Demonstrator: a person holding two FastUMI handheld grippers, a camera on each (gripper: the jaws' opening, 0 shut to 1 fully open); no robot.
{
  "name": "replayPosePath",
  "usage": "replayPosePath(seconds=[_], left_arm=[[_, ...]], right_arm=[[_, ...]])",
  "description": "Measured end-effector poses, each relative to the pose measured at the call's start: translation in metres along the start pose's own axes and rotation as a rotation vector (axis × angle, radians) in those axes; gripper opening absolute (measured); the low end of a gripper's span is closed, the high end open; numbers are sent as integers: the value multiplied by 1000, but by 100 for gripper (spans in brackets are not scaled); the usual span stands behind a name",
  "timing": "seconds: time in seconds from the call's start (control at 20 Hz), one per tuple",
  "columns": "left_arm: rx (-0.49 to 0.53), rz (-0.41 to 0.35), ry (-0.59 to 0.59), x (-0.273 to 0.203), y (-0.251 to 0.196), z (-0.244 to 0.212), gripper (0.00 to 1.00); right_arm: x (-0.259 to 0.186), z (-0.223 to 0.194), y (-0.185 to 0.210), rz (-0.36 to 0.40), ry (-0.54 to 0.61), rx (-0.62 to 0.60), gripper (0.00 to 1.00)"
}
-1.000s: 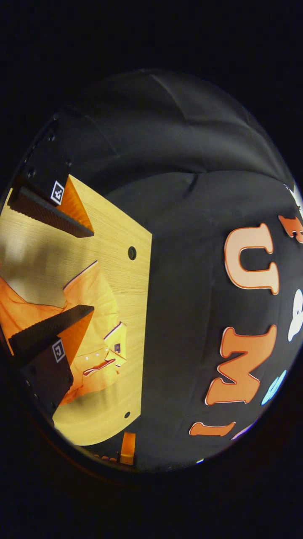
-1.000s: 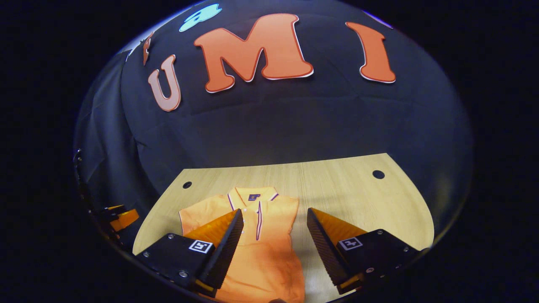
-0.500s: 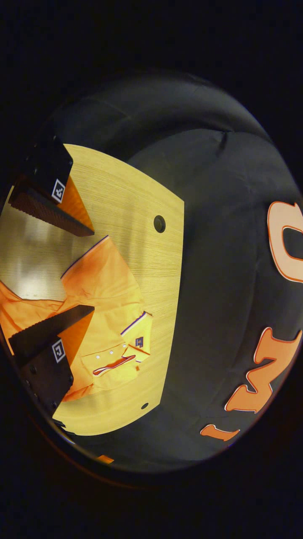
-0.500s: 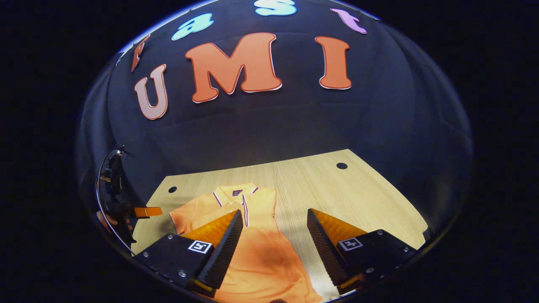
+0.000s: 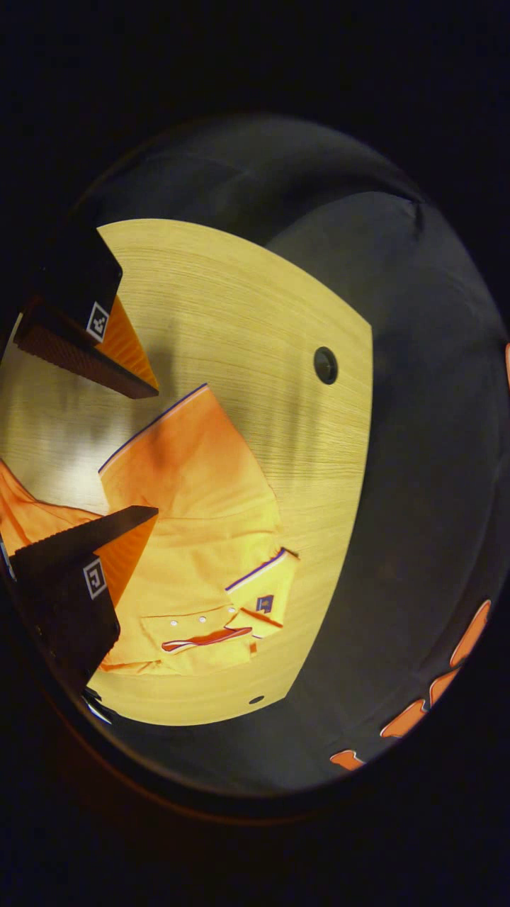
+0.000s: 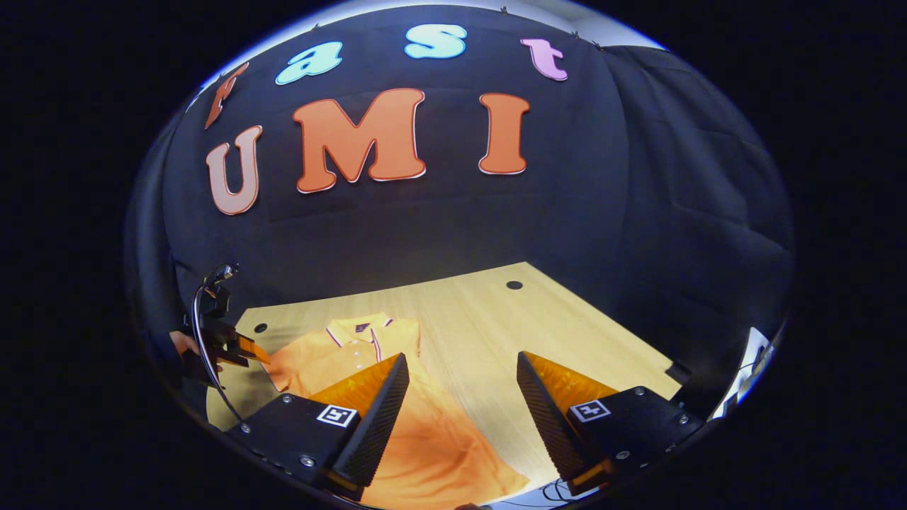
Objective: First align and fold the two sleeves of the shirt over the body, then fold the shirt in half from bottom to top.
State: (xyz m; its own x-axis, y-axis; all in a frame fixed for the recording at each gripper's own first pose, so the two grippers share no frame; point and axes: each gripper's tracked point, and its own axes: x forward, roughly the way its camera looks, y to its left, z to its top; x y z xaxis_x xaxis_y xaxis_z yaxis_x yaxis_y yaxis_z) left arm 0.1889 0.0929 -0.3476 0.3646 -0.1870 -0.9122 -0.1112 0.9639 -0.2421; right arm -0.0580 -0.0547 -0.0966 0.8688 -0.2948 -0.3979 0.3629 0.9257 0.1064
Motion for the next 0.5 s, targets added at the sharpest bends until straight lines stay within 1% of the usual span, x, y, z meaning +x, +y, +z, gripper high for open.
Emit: replayPosePath(seconds=[0.15,0.25,0.35,0.5], left_arm=[[-33,-3,104,18,2,-7,94],[-63,-10,155,30,4,-8,94],[-75,2,195,38,10,-9,94],[-84,46,220,50,18,-6,94]], right_arm=[[-11,2,-8,-31,-27,-6,93],[-14,-1,-8,-28,-15,4,93],[-18,0,-8,-28,-23,0,93],[-26,-6,-9,-30,-13,-27,93]])
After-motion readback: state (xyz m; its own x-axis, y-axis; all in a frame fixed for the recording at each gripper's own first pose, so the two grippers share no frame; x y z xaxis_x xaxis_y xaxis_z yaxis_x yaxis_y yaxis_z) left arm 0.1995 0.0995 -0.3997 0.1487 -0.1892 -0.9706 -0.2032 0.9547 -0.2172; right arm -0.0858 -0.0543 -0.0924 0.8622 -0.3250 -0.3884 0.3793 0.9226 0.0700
